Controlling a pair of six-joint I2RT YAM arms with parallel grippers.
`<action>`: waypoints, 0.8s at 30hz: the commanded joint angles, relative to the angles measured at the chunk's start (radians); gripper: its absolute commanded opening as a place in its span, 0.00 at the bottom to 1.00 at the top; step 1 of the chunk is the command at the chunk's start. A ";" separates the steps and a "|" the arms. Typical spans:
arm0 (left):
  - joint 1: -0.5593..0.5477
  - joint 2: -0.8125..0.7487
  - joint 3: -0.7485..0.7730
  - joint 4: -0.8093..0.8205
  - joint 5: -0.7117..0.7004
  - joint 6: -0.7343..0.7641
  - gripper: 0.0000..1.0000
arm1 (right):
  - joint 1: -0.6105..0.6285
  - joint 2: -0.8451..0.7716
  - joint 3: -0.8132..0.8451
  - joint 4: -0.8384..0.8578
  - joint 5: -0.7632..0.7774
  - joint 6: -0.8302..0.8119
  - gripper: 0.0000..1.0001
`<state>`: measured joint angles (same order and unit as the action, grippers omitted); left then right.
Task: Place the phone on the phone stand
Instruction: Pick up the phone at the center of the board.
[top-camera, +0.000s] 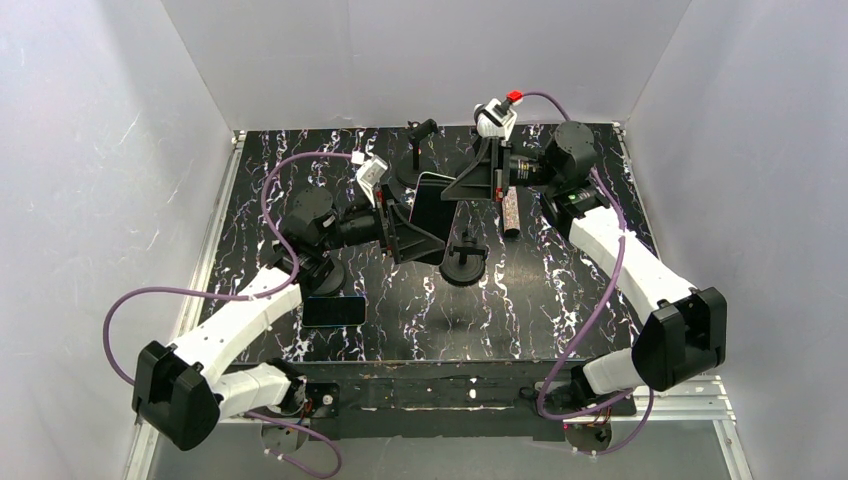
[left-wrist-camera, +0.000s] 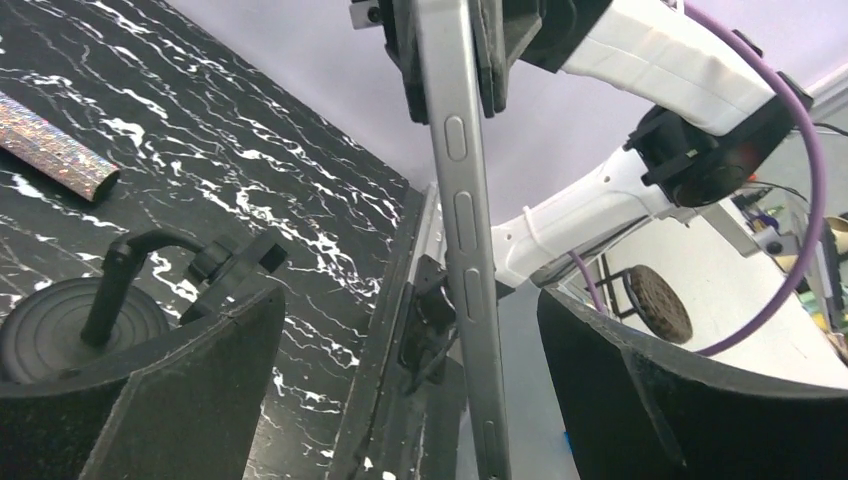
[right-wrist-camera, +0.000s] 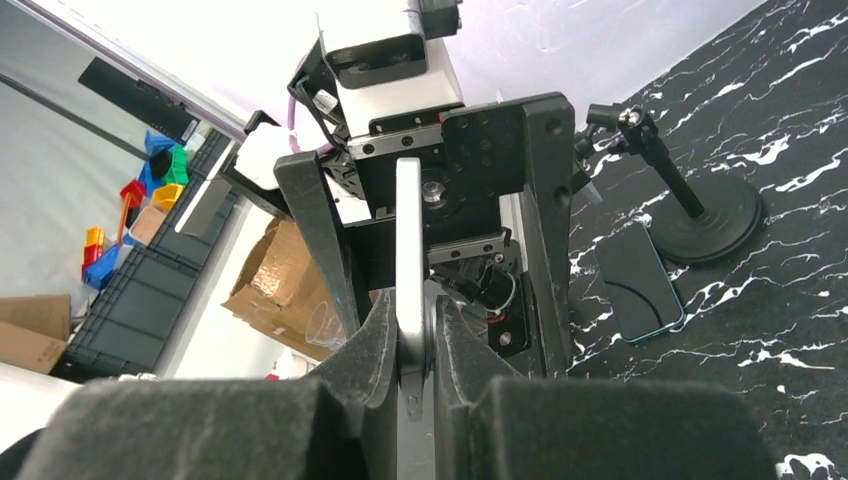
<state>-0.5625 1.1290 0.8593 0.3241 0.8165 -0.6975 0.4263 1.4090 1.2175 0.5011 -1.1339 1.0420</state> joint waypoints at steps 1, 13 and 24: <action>-0.002 -0.056 0.040 -0.096 -0.095 0.075 0.98 | 0.003 -0.042 0.042 -0.057 0.001 -0.063 0.01; -0.002 -0.144 0.161 -0.574 -0.623 0.189 0.98 | -0.277 -0.348 -0.144 -0.489 0.292 -0.462 0.01; -0.002 0.124 0.280 -0.721 -0.423 0.258 0.91 | -0.370 -0.479 -0.205 -0.545 0.272 -0.472 0.01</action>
<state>-0.5621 1.1942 1.0824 -0.3202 0.2863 -0.4706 0.0708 0.9977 1.0157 -0.0799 -0.8730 0.5747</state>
